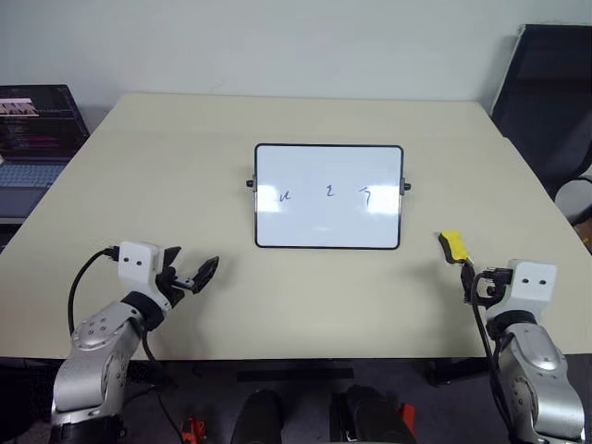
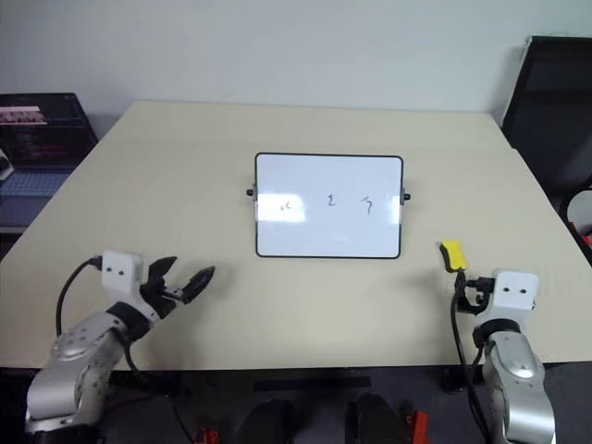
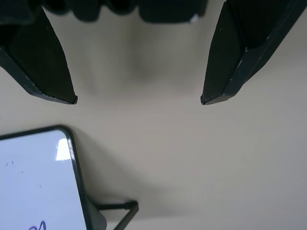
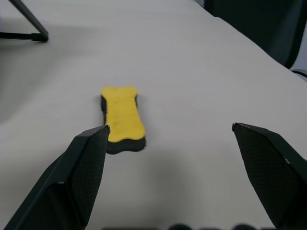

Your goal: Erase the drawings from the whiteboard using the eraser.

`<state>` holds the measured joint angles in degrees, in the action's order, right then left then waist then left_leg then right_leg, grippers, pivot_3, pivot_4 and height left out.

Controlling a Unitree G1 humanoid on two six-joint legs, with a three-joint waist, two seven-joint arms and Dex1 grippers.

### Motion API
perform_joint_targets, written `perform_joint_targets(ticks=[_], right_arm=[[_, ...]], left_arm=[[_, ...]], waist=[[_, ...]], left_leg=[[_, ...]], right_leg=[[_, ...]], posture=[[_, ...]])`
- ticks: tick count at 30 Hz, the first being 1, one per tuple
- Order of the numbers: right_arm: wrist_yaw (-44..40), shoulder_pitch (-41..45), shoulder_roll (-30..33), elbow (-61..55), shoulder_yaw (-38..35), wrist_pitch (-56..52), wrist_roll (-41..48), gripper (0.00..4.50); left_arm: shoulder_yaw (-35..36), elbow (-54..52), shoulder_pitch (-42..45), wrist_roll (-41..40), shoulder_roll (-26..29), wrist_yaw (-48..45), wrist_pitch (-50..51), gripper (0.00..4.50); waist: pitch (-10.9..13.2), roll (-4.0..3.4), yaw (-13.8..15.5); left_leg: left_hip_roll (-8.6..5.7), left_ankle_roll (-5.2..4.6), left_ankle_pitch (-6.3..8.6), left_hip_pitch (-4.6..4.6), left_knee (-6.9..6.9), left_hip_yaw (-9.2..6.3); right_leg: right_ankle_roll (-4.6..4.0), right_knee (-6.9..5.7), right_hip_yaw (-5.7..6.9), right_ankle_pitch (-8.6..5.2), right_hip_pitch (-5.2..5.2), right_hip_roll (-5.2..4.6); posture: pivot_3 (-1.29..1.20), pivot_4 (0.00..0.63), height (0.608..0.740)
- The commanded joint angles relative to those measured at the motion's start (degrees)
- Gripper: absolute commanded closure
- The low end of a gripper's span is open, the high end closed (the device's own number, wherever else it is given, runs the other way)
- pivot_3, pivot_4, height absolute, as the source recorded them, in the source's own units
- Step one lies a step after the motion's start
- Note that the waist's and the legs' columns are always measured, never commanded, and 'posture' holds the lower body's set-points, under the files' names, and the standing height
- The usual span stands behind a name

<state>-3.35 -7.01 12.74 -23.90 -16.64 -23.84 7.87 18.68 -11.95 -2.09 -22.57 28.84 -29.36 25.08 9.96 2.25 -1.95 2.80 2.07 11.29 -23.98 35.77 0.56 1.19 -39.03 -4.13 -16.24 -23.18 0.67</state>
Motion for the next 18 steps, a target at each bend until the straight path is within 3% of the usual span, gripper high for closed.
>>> perform_joint_targets(ticks=[1, 12, 18], right_arm=[[-0.26, 2.02, 0.83, -1.67, 0.13, -1.27, 0.27, 0.03], [-0.82, 5.75, 2.17, 0.36, 0.39, -3.09, 0.06, 0.03], [-2.04, 12.32, 3.97, 7.61, 0.11, -5.45, 1.07, 0.03]], left_arm=[[1.93, -4.29, 0.16, -1.66, 0.48, 0.94, 1.23, 0.00], [0.99, -2.58, 0.40, -0.90, 1.01, 0.53, 0.01, 0.00], [0.68, 0.64, 4.70, -0.39, 2.16, 0.37, -1.16, 0.00]], waist=[[0.00, 0.00, 0.04], [0.00, 0.00, -0.01], [0.00, 0.00, 0.04]], left_leg=[[0.00, 0.00, 0.00, -0.01, 0.02, -0.03], [-0.05, 0.00, 0.00, 0.01, 0.02, 0.05], [-0.09, -0.01, -0.01, 0.02, 0.03, 0.05]], right_leg=[[-0.04, 0.00, 0.00, -0.02, 0.00, 0.00], [0.04, 0.00, 0.02, 0.02, 0.00, 0.01], [-0.01, -0.01, 0.04, 0.01, 0.00, 0.06]], posture=[[0.00, 0.150, 0.740], [0.00, 0.150, 0.740], [0.00, 0.150, 0.740]])
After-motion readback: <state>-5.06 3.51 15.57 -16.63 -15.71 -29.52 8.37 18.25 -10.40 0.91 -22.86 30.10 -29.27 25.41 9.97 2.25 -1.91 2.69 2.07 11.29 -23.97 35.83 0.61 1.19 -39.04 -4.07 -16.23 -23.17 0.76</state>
